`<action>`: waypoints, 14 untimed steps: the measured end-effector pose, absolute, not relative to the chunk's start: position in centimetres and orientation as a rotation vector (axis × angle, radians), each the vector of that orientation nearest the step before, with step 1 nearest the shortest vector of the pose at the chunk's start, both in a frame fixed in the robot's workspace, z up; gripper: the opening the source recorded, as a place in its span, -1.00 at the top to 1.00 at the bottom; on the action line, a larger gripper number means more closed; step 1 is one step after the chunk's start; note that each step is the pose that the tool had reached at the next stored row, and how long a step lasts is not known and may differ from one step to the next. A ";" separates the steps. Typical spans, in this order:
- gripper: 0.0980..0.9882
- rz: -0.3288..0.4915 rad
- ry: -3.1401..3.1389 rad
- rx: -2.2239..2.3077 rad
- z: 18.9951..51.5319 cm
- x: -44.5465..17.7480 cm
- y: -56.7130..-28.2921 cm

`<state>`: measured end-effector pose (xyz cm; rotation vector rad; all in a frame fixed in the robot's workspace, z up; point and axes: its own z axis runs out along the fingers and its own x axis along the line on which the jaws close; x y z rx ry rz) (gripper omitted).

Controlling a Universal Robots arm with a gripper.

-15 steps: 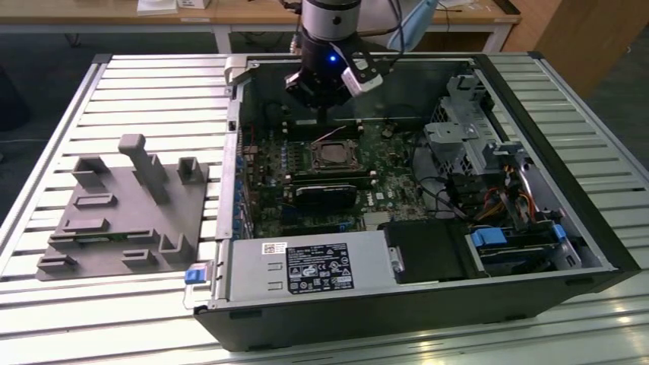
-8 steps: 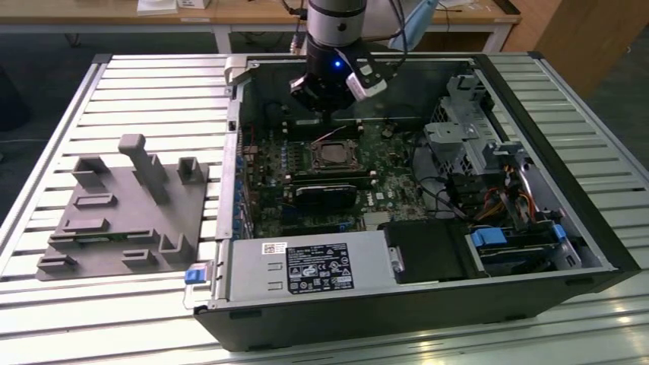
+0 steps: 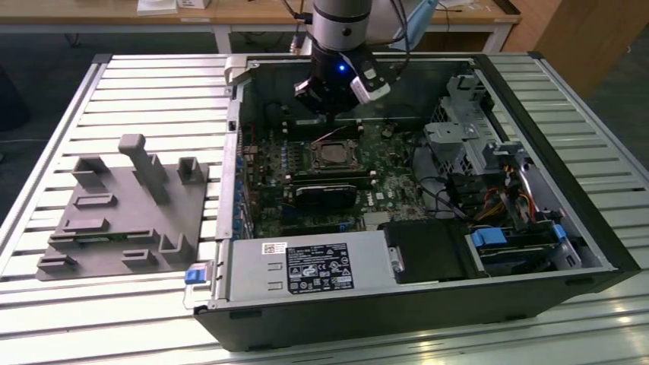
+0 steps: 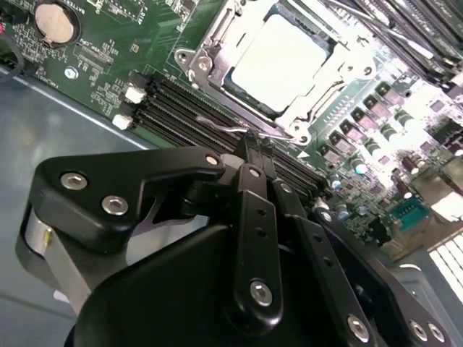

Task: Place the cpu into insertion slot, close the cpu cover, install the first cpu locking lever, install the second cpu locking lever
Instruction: 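Install the first cpu locking lever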

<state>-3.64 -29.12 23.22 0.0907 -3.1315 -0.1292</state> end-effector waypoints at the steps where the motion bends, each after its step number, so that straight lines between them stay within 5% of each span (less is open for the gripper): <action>1: 0.98 -0.129 -3.132 0.091 23.1 -3.6 -29.1; 14: 0.98 -0.129 -3.132 0.091 22.3 -2.6 -28.9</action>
